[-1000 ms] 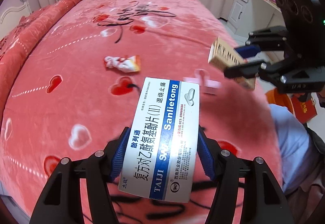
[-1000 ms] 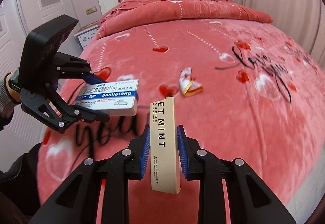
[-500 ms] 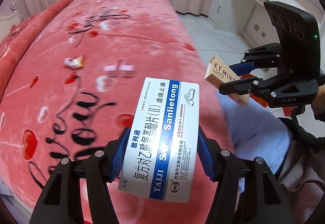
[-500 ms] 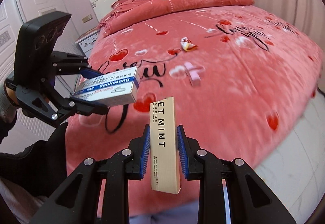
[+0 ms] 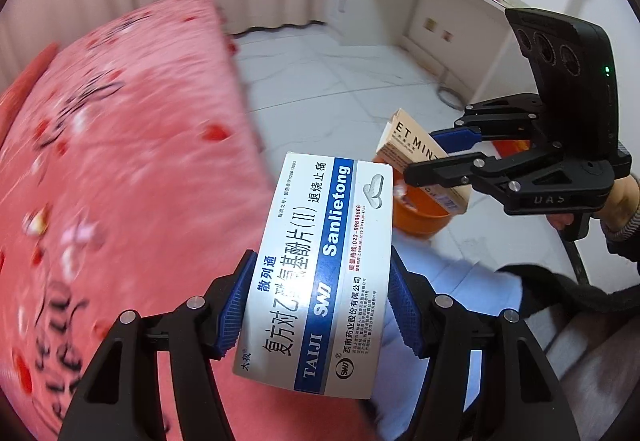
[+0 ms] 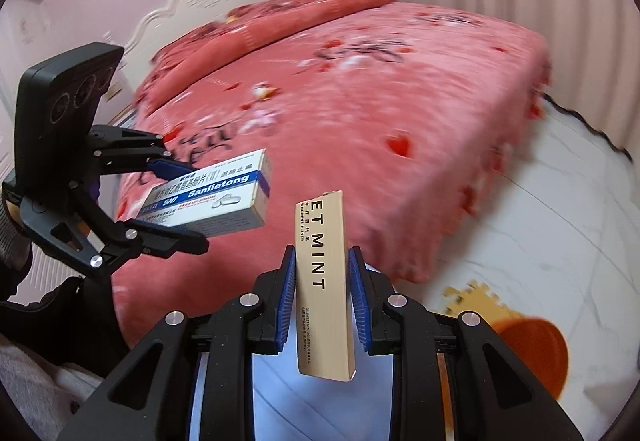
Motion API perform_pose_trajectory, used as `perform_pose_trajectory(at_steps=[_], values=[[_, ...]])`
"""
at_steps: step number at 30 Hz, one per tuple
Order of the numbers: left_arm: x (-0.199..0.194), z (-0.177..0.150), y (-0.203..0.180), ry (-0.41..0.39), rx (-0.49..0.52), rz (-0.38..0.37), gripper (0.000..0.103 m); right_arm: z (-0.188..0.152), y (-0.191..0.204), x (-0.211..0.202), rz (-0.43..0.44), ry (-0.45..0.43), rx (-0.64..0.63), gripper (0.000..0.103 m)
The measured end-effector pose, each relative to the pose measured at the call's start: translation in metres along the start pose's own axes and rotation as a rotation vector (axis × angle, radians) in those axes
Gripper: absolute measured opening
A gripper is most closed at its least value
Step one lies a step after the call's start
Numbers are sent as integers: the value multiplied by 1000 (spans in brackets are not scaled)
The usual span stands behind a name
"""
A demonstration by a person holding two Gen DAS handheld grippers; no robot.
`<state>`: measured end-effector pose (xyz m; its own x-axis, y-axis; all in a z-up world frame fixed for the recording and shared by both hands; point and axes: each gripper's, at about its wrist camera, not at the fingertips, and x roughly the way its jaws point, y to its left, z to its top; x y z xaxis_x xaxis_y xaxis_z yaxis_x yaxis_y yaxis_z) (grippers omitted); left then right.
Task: Collect trash
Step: 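Carry the medicine box and ET MINT box in both tools over the orange bin, then open the left tool to drop the medicine box while the right tool drops the mint box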
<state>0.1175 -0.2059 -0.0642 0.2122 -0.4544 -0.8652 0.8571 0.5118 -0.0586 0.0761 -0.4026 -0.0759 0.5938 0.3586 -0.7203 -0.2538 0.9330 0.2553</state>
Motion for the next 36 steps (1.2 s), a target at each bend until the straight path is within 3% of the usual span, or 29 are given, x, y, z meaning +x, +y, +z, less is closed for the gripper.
perform_pose_trajectory(at_steps=[11, 20, 31, 35, 36], values=[[83, 73, -76, 60, 192, -130, 64, -69, -124, -64, -186, -27, 229, 26], [146, 111, -125, 101, 248, -228, 64, -116, -207, -91, -278, -37, 377, 26], [187, 120, -138, 169, 242, -216, 64, -129, -244, -76, -276, -33, 445, 27], [194, 126, -147, 182, 247, -204, 69, -127, -247, -67, -283, -25, 454, 30], [194, 126, -147, 181, 248, -198, 70, -127, -248, -65, -280, -21, 459, 35]])
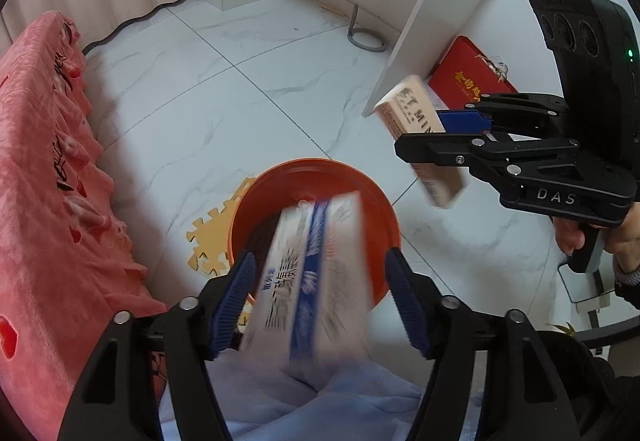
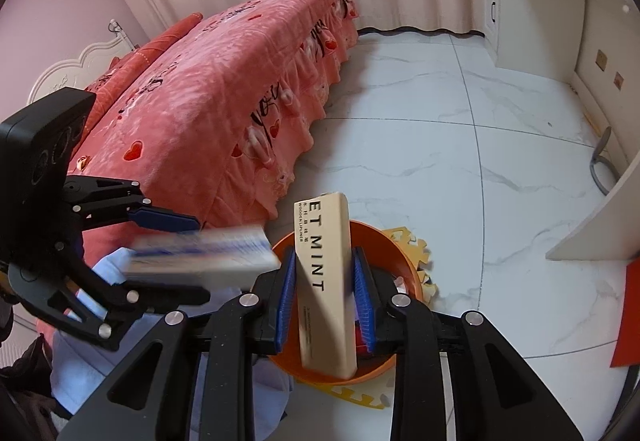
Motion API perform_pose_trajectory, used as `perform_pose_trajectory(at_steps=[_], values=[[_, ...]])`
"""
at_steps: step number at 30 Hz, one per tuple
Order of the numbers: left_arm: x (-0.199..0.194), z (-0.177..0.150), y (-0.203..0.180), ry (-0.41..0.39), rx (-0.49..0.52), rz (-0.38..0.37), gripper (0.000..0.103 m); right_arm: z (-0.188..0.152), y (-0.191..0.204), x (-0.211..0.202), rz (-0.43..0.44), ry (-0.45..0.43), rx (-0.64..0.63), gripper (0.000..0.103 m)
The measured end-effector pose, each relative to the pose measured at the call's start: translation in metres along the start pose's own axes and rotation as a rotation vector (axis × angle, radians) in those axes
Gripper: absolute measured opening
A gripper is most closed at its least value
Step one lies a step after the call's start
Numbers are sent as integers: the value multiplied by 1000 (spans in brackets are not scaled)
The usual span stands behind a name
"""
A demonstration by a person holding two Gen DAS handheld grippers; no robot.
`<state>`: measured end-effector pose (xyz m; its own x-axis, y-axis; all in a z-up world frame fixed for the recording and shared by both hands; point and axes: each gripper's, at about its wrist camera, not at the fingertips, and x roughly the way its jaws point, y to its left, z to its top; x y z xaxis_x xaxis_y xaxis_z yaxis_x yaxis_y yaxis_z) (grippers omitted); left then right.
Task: Collect trash
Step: 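Open the left tool to drop the medicine box while the right tool drops the mint box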
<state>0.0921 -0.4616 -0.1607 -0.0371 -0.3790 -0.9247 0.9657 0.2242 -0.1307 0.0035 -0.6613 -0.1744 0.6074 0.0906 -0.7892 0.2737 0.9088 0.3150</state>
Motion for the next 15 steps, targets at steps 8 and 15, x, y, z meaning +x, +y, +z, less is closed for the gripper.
perform_pose_trajectory(at_steps=[8, 15], values=[[2, -2, 2, 24, -10, 0, 70, -2, 7, 3, 3, 11, 9, 52], [-17, -11, 6, -16, -32, 21, 79, -2, 29, -6, 21, 6, -17, 55]])
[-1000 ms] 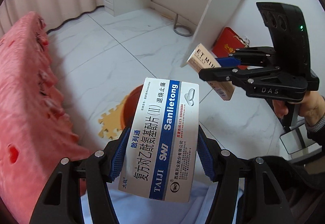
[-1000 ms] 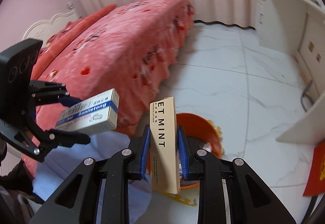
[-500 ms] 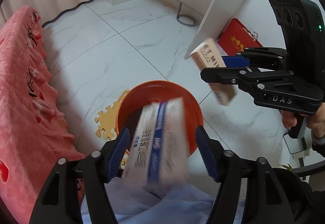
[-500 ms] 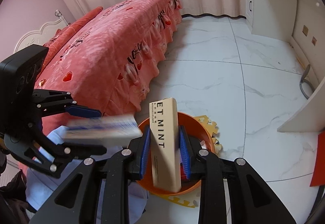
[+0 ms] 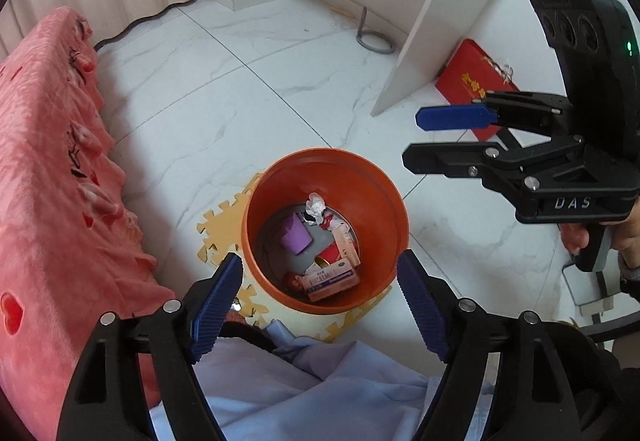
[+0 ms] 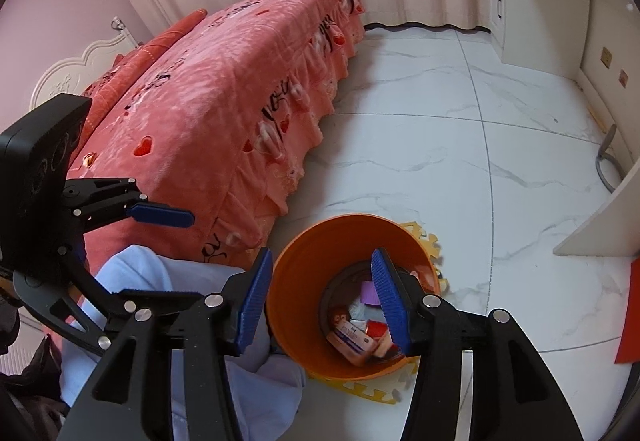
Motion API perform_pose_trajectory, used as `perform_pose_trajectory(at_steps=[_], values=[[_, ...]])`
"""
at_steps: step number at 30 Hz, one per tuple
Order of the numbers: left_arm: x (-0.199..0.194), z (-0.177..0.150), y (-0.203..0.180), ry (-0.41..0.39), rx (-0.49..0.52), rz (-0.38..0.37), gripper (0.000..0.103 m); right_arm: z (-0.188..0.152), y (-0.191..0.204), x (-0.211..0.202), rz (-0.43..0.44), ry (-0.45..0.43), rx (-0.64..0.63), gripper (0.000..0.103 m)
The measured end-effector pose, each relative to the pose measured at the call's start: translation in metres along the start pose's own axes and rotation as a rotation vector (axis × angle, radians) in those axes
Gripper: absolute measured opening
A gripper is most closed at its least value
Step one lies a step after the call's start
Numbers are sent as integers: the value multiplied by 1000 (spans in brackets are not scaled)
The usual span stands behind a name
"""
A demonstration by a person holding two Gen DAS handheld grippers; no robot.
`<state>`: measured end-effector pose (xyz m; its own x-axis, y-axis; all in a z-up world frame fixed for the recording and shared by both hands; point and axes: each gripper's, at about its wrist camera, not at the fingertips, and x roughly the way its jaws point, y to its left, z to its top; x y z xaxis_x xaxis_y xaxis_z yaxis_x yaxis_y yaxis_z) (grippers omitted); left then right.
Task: Collect trash
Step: 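Open the left tool to drop the medicine box while the right tool drops the mint box, then move both open tools back over the bed toward the wrapped candy and pink clip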
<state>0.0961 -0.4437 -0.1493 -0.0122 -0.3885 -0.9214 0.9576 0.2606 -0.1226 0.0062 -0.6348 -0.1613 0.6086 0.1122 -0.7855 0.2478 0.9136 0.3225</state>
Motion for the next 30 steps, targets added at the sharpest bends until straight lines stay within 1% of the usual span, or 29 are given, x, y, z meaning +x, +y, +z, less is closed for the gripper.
perform_pose_trajectory(at_steps=[2, 4, 6, 9, 11, 14, 22, 30], values=[[-8, -4, 4, -13, -19, 15, 80, 0, 7, -4, 11, -3, -8, 58], [-18, -9, 8, -31, -39, 26, 86, 0, 19, -8, 23, -8, -25, 61], [-27, -16, 12, -49, -53, 42, 87, 1, 30, -11, 35, -11, -40, 68], [-45, -28, 16, -72, -79, 73, 87, 2, 51, -16, 60, -11, -69, 75], [-56, -37, 19, -89, -100, 95, 93, 3, 69, -18, 75, -12, -96, 81], [-75, -55, 27, -121, -139, 115, 94, 4, 92, -19, 101, -13, -134, 86], [-116, -109, 50, -161, -266, 194, 94, 5, 160, -12, 171, 6, -243, 87], [-155, -177, 80, -200, -425, 273, 94, 9, 230, 6, 243, 28, -337, 87]])
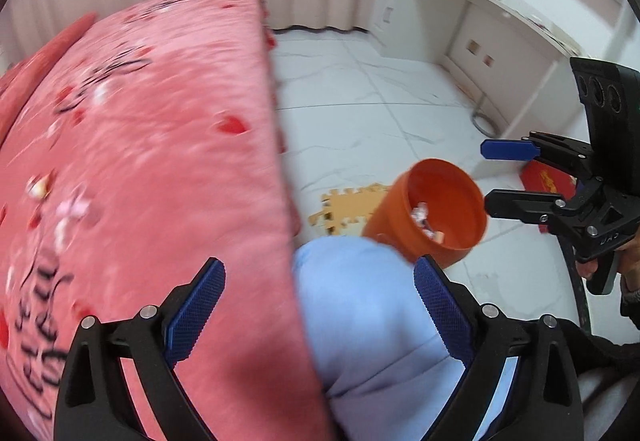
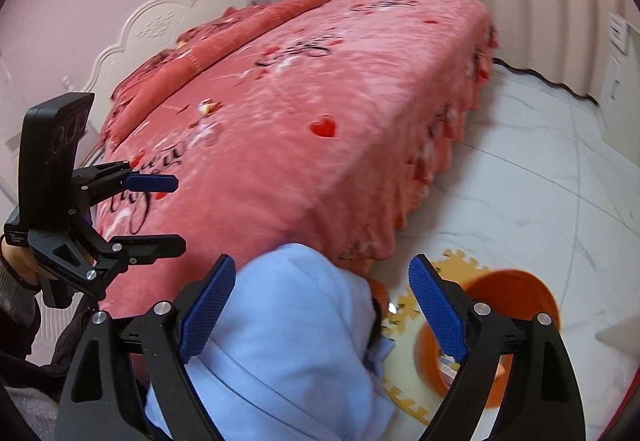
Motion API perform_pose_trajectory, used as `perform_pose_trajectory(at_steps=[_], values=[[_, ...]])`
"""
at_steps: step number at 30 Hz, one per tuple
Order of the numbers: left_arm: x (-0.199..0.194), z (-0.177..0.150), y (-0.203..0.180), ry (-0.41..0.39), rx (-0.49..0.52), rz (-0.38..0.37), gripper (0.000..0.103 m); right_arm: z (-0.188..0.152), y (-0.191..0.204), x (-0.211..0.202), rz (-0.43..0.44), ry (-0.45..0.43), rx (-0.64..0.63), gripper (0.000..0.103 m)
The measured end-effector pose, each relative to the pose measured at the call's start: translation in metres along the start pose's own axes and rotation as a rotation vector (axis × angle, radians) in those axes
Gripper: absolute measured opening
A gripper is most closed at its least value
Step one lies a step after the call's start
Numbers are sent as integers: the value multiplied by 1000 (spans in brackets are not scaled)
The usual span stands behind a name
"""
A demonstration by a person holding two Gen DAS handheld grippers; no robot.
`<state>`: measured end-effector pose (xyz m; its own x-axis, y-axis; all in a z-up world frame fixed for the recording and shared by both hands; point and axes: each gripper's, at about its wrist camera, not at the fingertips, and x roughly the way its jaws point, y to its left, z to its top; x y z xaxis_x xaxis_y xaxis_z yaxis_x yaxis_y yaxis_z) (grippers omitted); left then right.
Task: Collect trash
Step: 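Move both open tools back over the bed toward the wrapped candy and pink clip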
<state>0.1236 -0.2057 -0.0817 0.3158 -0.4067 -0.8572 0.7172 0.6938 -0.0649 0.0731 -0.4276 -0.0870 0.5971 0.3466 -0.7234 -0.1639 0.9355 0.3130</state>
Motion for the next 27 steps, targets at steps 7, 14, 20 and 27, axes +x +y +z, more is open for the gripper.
perform_pose_trajectory(at_steps=[7, 14, 20, 27], values=[[-29, -30, 57, -24, -105, 72, 94, 28, 54, 38, 72, 25, -96, 87], [-49, -50, 121, -29, -198, 138, 94, 64, 113, 86, 143, 48, -199, 87], [-54, -53, 169, -28, -222, 159, 94, 98, 153, 126, 172, 53, -286, 87], [-45, -32, 231, -34, -247, 179, 94, 129, 173, 180, 181, 79, -316, 87]])
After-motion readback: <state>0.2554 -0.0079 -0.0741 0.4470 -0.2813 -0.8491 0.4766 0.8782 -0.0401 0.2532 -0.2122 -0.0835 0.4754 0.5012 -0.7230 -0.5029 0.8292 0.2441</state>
